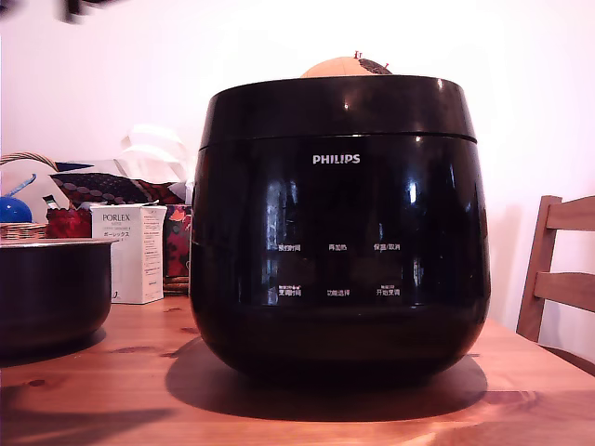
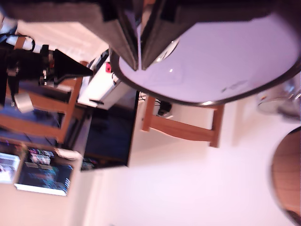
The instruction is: Open the rice cooker by pressing the large metal button on the top of its lid with medium force
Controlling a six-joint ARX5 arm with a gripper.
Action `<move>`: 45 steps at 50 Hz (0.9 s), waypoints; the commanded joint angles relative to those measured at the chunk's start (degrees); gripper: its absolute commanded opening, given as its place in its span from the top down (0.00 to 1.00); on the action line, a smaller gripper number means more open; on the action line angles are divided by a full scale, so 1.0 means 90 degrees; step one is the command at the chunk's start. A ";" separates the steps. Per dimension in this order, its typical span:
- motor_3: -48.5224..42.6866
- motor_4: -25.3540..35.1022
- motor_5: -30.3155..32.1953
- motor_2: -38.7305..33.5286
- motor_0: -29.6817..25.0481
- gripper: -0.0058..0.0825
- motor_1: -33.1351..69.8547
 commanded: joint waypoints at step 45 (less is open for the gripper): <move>-0.0153 -0.1486 0.1299 0.1032 -0.0974 0.96 0.2256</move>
